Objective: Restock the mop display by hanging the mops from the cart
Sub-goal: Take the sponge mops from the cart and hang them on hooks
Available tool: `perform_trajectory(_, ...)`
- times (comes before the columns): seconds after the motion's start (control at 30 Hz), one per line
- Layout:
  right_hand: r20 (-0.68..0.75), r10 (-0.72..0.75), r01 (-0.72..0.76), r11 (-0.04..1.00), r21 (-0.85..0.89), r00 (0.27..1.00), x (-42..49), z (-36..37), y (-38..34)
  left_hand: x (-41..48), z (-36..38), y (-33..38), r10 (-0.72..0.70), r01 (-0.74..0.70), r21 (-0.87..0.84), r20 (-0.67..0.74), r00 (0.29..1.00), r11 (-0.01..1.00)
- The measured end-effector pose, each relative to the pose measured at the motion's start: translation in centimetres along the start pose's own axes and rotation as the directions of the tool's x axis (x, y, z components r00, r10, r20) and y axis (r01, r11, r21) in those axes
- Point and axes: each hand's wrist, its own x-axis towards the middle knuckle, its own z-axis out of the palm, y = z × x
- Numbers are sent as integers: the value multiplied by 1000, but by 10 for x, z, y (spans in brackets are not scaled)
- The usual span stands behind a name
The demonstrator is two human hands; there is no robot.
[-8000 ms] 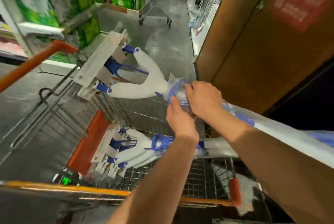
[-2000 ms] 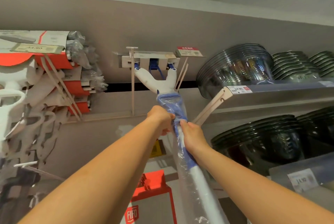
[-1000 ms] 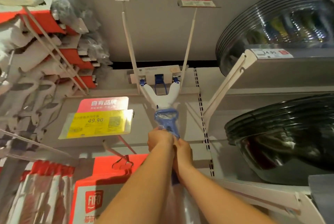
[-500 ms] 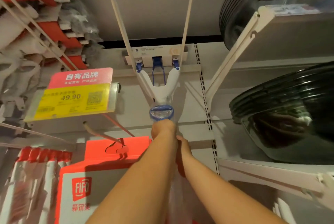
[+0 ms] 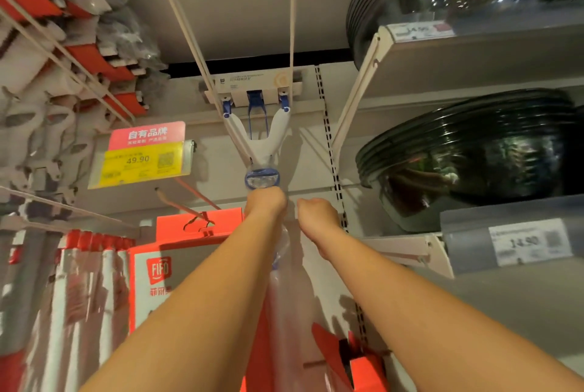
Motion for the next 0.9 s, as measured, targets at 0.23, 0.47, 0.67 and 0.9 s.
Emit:
perform_trajectory(0.23,154,-57,142,770,-623,986,-56,-36,-16,-35,-35,-5,265,-408,749,312,912,522)
perform_trajectory(0.47,204,-56,198,584,-787,977,-137,-36,-57,-89,-90,-7,318,-525,785,431,844,329)
perform_trajectory(0.67,247,41,189,526,-829,968,-225,-26,-78,-149,-165,-26,221,-525,798,477,851,297)
perform_trajectory(0.9,342,116,267,417,-869,932,-321,12,-79,-208,-250,-74,42,-493,846,496,867,204)
